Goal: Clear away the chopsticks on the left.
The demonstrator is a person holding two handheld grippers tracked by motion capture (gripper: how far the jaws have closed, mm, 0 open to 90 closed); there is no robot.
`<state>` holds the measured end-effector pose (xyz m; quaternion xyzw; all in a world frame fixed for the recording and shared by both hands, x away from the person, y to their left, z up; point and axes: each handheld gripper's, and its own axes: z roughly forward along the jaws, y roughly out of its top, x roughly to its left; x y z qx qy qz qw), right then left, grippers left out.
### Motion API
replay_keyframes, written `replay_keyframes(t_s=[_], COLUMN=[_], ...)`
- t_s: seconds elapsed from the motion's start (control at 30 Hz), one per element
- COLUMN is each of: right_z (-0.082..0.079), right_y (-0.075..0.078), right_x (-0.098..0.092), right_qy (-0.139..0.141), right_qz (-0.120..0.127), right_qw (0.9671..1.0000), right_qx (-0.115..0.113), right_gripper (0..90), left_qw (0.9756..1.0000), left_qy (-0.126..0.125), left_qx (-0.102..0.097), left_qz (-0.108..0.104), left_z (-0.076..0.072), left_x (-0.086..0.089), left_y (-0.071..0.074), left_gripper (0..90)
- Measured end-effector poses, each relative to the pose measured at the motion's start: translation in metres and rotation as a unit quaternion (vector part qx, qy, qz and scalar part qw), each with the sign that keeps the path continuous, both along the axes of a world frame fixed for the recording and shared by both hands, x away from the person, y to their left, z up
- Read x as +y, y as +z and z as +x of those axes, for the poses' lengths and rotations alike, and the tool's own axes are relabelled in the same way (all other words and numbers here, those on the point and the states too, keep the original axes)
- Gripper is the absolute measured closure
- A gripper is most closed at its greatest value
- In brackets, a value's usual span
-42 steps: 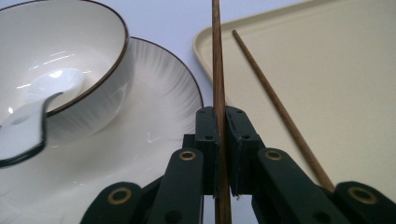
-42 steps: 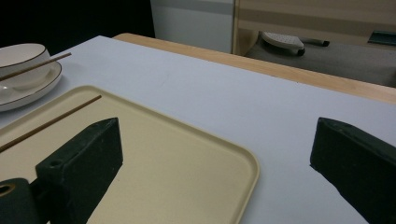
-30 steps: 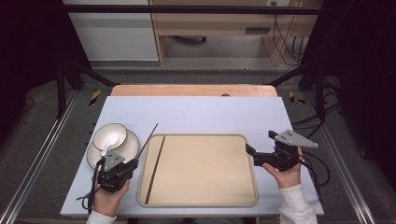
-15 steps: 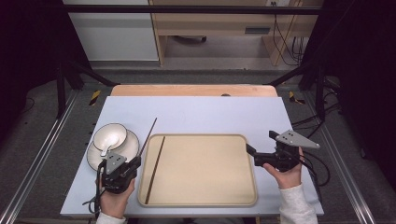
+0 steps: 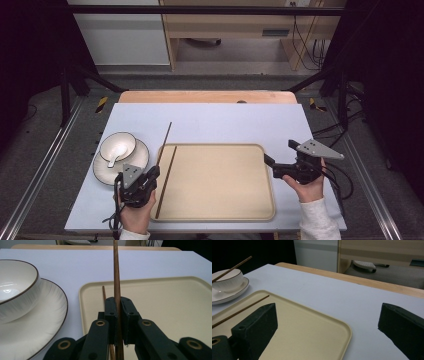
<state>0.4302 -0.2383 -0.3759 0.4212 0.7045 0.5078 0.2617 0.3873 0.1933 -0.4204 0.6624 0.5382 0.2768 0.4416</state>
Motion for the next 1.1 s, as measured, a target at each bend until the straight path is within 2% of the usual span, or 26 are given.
replay_keyframes(t_s=[0.17,0.37,0.47,0.67,1.1], right_z=[0.0,0.001,0.002,0.002,0.003], right_y=[0.0,-0.001,-0.002,-0.003,-0.005], right_x=[0.0,0.002,0.003,0.004,0.006], right_qy=[0.0,0.002,0.003,0.003,0.005], right_qz=[0.0,-0.002,-0.003,-0.005,-0.01], right_qw=[1.0,1.0,1.0,1.0,0.9999], right_qx=[0.001,0.002,0.005,0.008,0.011], right_gripper=[2.9,3.0,3.0,3.1,3.0], left_qw=[0.9999,0.9998,0.9998,0.9995,0.998], left_qy=[0.005,0.007,0.004,0.004,-0.004], left_qx=[0.003,0.008,0.019,0.03,0.059], left_qz=[-0.014,-0.015,-0.008,-0.002,0.022], left_z=[-0.003,-0.006,-0.008,-0.009,-0.007], left_x=[-0.007,-0.015,-0.021,-0.026,-0.038], left_y=[-0.01,-0.021,-0.031,-0.042,-0.056], left_gripper=[84.1,84.1,84.1,84.1,84.0])
